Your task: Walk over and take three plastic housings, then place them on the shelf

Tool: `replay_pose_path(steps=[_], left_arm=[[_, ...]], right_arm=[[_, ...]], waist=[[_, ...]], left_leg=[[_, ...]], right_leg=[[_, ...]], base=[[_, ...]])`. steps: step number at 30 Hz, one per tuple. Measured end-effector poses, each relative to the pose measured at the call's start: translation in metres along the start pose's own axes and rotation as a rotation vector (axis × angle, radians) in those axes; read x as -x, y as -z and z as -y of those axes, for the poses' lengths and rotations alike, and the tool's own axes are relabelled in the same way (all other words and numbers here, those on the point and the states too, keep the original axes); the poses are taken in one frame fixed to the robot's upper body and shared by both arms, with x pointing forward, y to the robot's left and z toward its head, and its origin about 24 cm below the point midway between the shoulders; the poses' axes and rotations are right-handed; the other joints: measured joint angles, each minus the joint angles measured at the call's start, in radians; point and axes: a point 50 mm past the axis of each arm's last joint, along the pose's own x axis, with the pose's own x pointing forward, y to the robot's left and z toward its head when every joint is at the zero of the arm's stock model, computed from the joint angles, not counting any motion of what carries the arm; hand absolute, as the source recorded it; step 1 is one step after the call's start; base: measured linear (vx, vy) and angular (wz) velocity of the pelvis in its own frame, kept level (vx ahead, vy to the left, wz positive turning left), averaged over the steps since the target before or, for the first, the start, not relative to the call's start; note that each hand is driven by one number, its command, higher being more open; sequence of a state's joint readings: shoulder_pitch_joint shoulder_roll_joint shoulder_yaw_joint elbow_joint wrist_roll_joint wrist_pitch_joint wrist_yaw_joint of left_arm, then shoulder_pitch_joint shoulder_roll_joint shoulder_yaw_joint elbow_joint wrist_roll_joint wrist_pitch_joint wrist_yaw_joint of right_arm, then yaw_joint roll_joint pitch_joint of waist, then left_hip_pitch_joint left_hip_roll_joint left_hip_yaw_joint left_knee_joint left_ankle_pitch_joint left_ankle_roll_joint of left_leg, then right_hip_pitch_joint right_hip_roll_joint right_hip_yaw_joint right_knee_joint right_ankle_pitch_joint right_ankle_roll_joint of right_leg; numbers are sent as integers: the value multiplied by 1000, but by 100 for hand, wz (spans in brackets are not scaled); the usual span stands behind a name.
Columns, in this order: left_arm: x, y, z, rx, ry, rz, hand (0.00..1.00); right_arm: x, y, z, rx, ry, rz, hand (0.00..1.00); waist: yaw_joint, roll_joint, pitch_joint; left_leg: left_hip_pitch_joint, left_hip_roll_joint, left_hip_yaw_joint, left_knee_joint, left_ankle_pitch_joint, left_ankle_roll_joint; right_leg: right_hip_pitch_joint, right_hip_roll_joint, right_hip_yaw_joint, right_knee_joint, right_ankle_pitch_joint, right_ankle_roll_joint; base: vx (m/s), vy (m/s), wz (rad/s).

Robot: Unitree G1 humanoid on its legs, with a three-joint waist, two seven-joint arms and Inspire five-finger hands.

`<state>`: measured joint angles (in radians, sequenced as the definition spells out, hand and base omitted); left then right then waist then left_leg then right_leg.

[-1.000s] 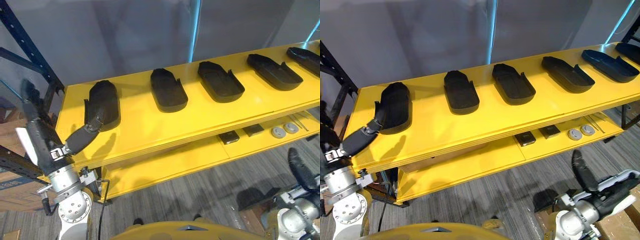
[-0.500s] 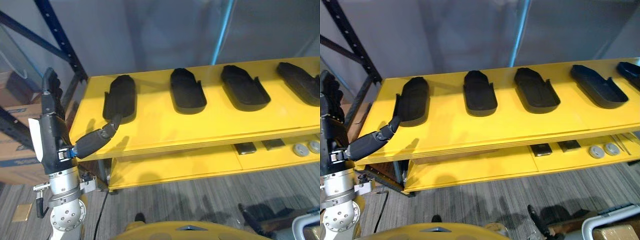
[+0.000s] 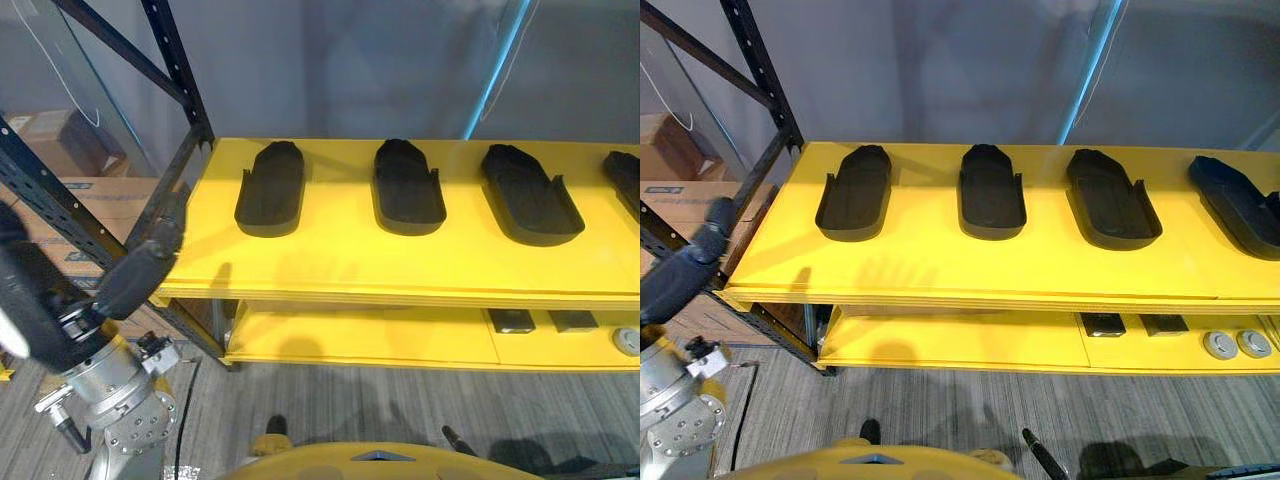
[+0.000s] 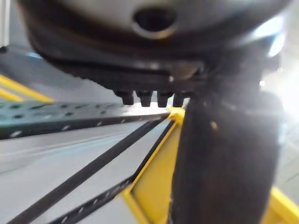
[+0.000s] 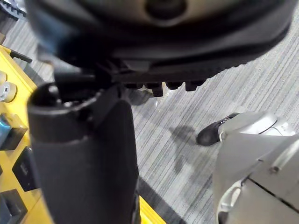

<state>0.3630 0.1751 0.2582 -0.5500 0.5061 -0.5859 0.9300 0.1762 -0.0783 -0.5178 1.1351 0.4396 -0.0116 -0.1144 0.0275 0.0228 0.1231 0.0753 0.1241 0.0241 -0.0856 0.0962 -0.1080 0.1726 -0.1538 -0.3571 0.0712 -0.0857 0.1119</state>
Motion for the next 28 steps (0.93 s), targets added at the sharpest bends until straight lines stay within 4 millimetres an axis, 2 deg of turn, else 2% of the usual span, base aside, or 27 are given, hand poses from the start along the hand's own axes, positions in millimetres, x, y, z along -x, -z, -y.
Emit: replay_pose_path(steps=[3, 7, 9, 11, 12, 14, 16, 19, 20, 21, 22, 24, 25, 27, 28], left_arm=[[-9, 2, -8, -86, -162, 61, 100], [-11, 18, -23, -254, -299, 1, 100], [-7, 33, -32, -359, -317, -62, 100], [11, 65, -47, -482, -310, -238, 100], [17, 73, -51, -508, -306, -295, 100], [50, 103, -65, -601, -262, -541, 100], [74, 118, -75, -654, -237, -699, 100], [131, 133, -104, -777, -280, -1036, 100], [154, 134, -118, -797, -340, -1182, 100], [166, 133, -124, -809, -369, -1255, 100], [191, 128, -138, -807, -436, -1410, 100], [237, 115, -156, -730, -481, -1730, 100], [249, 110, -160, -699, -476, -1821, 100], [290, 89, -161, -507, -364, -2161, 100], [298, 83, -160, -458, -340, -2225, 100]], right_arm=[[0, 0, 0, 3, -4, -10, 100], [0, 1, -1, 6, -18, -32, 100], [-1, 3, -1, 9, -28, -53, 100], [0, 3, -1, 13, -44, -68, 100], [0, 2, -2, 15, -50, -68, 100], [0, -2, -5, 26, -76, -51, 100], [0, -7, -8, 26, -88, -34, 100], [0, -10, -10, 25, -97, -23, 100], [1, -9, -11, 24, -99, -28, 100], [1, -8, -11, 23, -100, -29, 100], [1, -8, -12, 23, -102, -31, 100], [1, -7, -11, 21, -103, -41, 100], [1, -6, -11, 22, -103, -47, 100], [1, -6, -12, 15, -117, -59, 100], [1, -7, -12, 8, -121, -59, 100]], waist=[[0, 9, -1], [-1, 15, 2], [1, 14, 3], [1, 15, 4], [0, 14, 4], [-2, 9, 5], [-6, 8, 4], [-6, -11, 9], [-4, -24, 8], [-4, -29, 9], [-3, -36, 10], [-4, -36, 11], [-4, -34, 12], [-6, -20, 12], [-5, -15, 12]], left_leg=[[4, 0, -1, 0, 0, 0], [9, 3, -3, 0, 0, 0], [13, 4, -3, 0, 0, 0], [24, 4, -3, -1, -1, 0], [27, 4, -3, -2, -1, 0], [38, 4, -1, -3, -2, -2], [38, 4, 2, -3, -4, 0], [42, 4, 11, -4, -14, 3], [45, 4, 18, -4, -15, 0], [49, 4, 23, -4, -15, -2], [57, 4, 32, -3, -17, -4], [69, 1, 36, -3, -21, -6], [73, 0, 37, -3, -22, -7], [82, 2, 39, -4, -24, -8], [83, 2, 41, -4, -25, -8]], right_leg=[[3, 0, -1, 8, -7, -2], [5, 1, -2, 16, -15, -1], [8, 2, -2, 16, -15, -1], [17, 1, -2, 17, -15, -4], [19, 1, -2, 17, -15, -4], [21, -1, -1, 17, -18, -6], [20, -1, 2, 17, -19, -5], [21, -1, 13, 15, -21, -2], [22, -1, 20, 15, -19, -4], [23, -1, 25, 15, -18, -6], [26, -2, 34, 15, -17, -6], [38, -5, 37, 13, -16, -4], [42, -6, 37, 12, -16, -4], [45, -6, 37, 13, -18, -2], [45, -5, 38, 13, -19, -1]], base=[[5, -16, 2], [0, 0, 0], [0, 0, 0], [0, 0, 0], [0, 0, 0], [-59, -7, -4], [-43, -3, -4], [-5, 1, -9], [45, 8, -14], [57, 10, -20], [51, 8, -17], [37, 3, -9], [0, 0, 0], [-20, -4, -1], [-30, -6, -2]])
